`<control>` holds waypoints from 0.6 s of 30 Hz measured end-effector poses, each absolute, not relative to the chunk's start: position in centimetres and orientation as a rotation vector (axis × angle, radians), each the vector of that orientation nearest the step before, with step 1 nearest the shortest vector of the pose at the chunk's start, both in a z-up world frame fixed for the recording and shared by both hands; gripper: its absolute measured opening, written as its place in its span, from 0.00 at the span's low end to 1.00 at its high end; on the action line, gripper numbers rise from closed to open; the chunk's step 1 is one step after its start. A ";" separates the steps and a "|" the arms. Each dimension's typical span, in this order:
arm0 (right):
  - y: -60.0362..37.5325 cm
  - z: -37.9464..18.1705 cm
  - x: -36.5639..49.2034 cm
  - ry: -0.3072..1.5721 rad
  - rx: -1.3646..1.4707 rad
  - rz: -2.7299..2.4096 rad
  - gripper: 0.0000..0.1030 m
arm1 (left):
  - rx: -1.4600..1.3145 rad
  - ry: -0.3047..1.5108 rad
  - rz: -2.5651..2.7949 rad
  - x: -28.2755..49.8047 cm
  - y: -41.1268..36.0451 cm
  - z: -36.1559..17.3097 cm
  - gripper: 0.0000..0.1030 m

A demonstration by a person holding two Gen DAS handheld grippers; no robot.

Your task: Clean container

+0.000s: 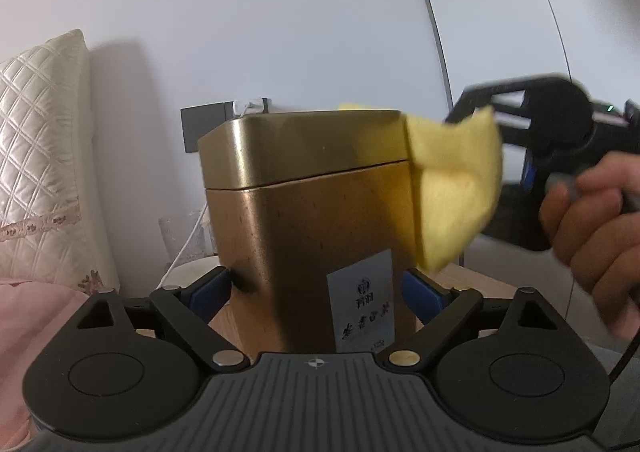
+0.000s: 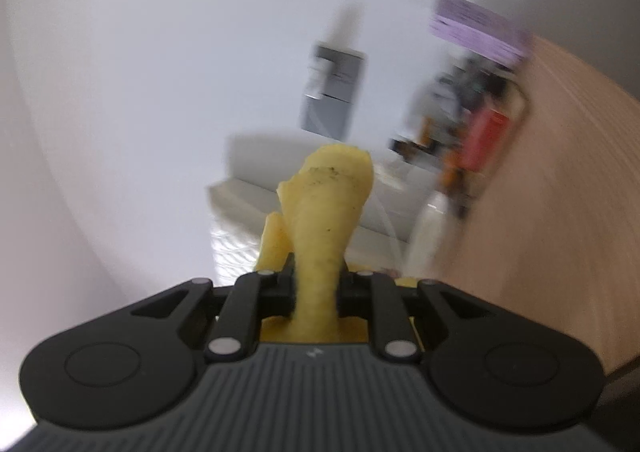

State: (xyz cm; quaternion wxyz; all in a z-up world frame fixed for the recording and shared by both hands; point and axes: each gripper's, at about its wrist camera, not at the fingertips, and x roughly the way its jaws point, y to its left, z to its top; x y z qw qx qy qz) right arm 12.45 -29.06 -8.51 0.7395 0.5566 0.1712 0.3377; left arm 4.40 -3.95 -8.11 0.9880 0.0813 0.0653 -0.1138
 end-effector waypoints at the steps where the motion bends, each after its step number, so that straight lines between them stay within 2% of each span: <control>1: -29.0 -8.6 12.2 0.372 1.214 0.735 0.18 | 0.158 0.130 -0.227 4.5 -3.9 -8.0 0.88; 8: -28.9 -11.8 12.1 0.481 1.243 0.625 0.18 | 0.103 0.128 -0.235 4.8 -2.7 -7.6 0.84; 14: -29.0 -9.2 11.4 0.386 1.240 0.712 0.18 | 0.098 0.139 -0.255 4.8 -2.4 -7.3 0.82; 18: -28.9 -10.5 11.1 0.427 1.221 0.659 0.18 | 0.096 0.146 -0.245 5.4 -2.5 -6.8 0.82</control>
